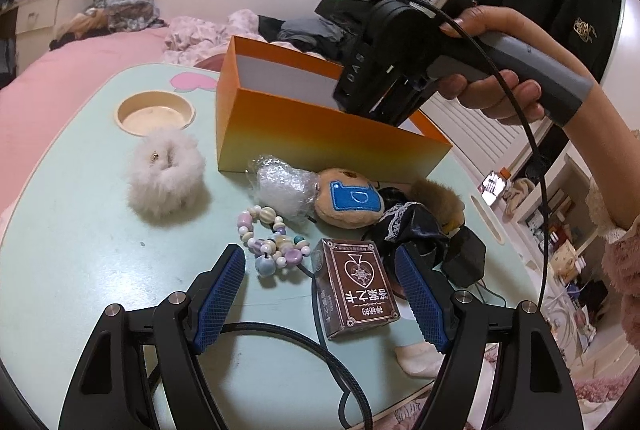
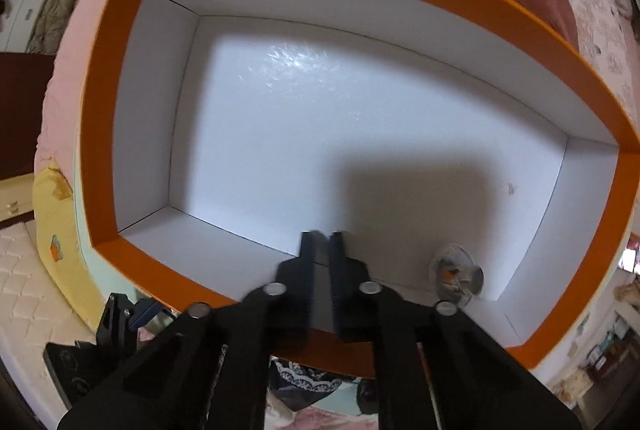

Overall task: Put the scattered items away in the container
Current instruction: 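Reach the right gripper into the box toward the small silver metal piece, then close the right gripper on the small silver metal piece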

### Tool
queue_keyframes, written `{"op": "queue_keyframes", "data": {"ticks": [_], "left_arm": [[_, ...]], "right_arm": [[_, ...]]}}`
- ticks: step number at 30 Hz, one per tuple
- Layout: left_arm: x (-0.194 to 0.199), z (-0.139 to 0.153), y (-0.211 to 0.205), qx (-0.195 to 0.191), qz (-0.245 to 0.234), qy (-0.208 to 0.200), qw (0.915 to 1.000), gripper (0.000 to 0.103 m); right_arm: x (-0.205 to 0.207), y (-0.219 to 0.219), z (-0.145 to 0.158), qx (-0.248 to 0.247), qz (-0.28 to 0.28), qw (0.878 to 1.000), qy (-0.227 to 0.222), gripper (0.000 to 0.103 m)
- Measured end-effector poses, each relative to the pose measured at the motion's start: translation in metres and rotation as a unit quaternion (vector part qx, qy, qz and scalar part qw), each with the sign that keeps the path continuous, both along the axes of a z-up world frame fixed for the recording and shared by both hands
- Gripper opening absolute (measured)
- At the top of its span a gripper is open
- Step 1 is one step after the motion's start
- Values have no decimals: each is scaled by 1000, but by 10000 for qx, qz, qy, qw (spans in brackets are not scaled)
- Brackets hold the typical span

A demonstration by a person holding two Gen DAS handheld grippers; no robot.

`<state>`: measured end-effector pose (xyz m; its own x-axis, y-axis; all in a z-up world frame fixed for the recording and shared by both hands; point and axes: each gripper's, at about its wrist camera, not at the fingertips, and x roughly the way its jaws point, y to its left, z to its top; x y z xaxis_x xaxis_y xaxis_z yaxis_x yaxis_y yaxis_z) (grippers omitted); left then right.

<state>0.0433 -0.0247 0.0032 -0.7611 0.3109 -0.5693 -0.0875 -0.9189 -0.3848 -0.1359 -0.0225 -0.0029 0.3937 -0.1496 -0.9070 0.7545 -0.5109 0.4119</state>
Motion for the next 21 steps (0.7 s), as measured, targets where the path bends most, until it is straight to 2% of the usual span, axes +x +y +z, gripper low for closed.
{"op": "queue_keyframes", "data": {"ticks": [2, 5, 7, 8, 12, 14, 17, 19, 21], "left_arm": [[0, 0, 0, -11, -12, -8, 10000, 77], [0, 0, -1, -1, -1, -13, 10000, 77], [-1, 0, -1, 6, 3, -22, 10000, 77], [-1, 0, 0, 2, 3, -27, 10000, 77], [-1, -1, 0, -6, -18, -46, 10000, 77], [-1, -1, 0, -13, -28, -43, 10000, 77], [-1, -1, -1, 3, -19, -39, 10000, 77], [-1, -2, -3, 43, -2, -49, 10000, 77], [-2, -2, -4, 61, 21, -64, 10000, 77]], "right_arm": [[-6, 2, -1, -6, -115, 9997, 214, 0], [-21, 8, 3, -174, -392, 9991, -48, 0], [-26, 12, 7, -101, -380, 9987, -313, 10], [-25, 14, 10, -86, -298, 9987, -406, 24], [-18, 14, 19, 26, -86, 9994, -328, 50], [-13, 6, 15, 211, -37, 9994, -285, 52], [-7, -1, -6, 526, 27, 9983, -266, 52], [-4, -4, -8, 502, -72, 9987, -59, 53], [-3, -4, -1, 465, -138, 9984, 306, 47]]}}
